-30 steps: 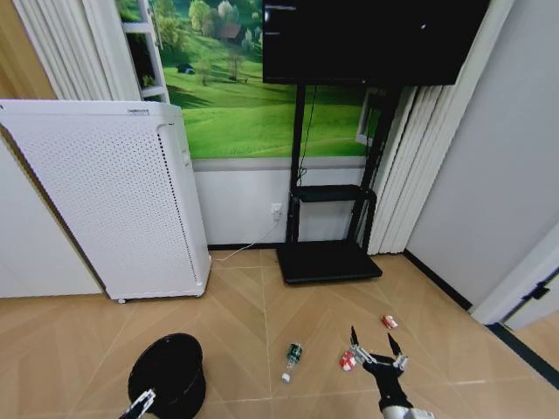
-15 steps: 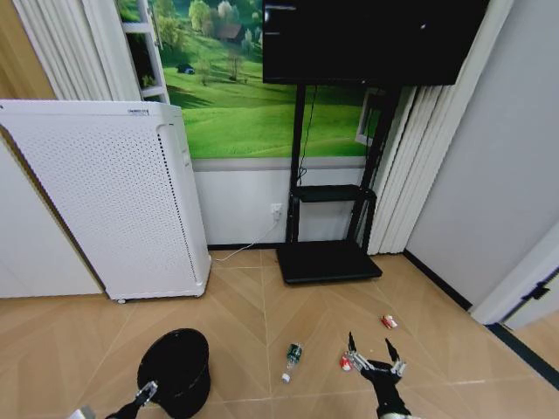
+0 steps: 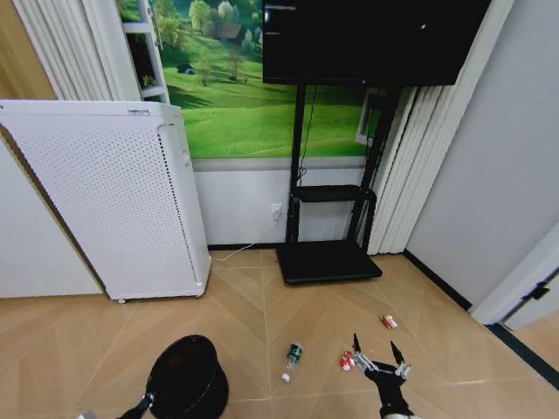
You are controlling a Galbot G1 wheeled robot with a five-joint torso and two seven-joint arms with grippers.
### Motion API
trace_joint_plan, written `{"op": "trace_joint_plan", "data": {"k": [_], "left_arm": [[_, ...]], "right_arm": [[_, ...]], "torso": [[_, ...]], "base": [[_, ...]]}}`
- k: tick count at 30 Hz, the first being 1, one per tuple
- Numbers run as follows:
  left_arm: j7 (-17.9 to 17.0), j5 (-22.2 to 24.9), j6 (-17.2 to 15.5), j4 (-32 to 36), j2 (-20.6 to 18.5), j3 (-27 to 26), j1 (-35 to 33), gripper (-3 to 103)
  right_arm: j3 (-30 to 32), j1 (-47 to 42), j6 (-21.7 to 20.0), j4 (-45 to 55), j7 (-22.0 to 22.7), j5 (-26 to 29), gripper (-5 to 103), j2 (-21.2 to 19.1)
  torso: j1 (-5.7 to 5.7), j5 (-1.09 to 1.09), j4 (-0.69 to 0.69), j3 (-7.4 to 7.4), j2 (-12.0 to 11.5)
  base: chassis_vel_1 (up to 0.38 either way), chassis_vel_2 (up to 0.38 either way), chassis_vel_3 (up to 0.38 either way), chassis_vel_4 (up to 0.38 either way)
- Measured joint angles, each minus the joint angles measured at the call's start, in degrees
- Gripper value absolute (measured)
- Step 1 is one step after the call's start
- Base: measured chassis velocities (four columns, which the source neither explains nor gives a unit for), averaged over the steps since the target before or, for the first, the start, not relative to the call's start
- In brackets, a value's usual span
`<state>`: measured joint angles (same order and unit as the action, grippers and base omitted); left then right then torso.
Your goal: Pick up the trash bin and place the garbage on the floor into it.
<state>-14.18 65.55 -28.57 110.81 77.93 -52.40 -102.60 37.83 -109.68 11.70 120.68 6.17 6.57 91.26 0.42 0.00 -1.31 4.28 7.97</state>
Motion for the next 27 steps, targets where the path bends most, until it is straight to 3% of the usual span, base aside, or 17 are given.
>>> {"op": "trace_joint_plan", "data": {"k": [5, 7, 9, 13, 15, 17, 27], "left_arm": [[2.7, -4.5, 2.8, 1.3, -0.2, -0.5, -0.8, 7], [8.6, -15.3, 7.0, 2.8, -0.5, -1.4, -2.3, 7], [9.4, -17.1, 7.8, 3.3, -0.5, -1.6, -2.7, 7], [12.0, -25.5, 10.8, 7.6, 0.3, -1.5, -4.8, 7], [12.2, -26.7, 11.2, 7.9, 0.4, -1.5, -4.9, 7], [12.8, -31.9, 12.9, 9.3, 1.2, -0.7, -5.5, 7], [13.3, -34.7, 13.9, 11.4, 2.4, 0.0, -6.0, 7]], "right_arm": [[0.0, 0.0, -0.3, -0.1, 0.9, 0.3, 100, -0.1], [0.1, 0.1, -0.3, -0.4, -0.6, 0.5, 100, -0.5], [0.2, 0.2, -0.2, -0.5, -0.7, 0.2, 100, -0.6], [0.3, 0.3, -0.4, -0.9, -1.4, -2.6, 100, -1.1], [0.3, 0.3, -0.4, -1.0, -1.6, -2.8, 100, -1.1], [0.2, 0.9, -0.4, -1.6, -1.7, -3.9, 100, -1.8], [0.8, 3.2, -1.0, -1.6, -1.3, -3.0, 100, -5.5]], "torso": [[0.00, 0.00, 0.00, 0.00, 0.0], [0.00, 0.00, 0.00, 0.01, 0.0], [0.00, 0.01, 0.01, 0.01, 0.0], [0.00, 0.01, 0.00, 0.01, 0.0], [0.00, 0.01, 0.00, 0.01, 0.0], [0.00, 0.01, 0.00, 0.02, 0.0], [0.00, 0.02, 0.00, 0.02, 0.0]], "base": [[0.000, 0.000, 0.000, 0.000], [0.000, 0.000, 0.000, 0.000], [0.000, 0.000, 0.000, 0.000], [0.000, 0.000, 0.000, 0.000], [0.000, 0.000, 0.000, 0.000], [0.000, 0.000, 0.000, 0.000], [0.038, 0.032, -0.029, -0.034]]}}
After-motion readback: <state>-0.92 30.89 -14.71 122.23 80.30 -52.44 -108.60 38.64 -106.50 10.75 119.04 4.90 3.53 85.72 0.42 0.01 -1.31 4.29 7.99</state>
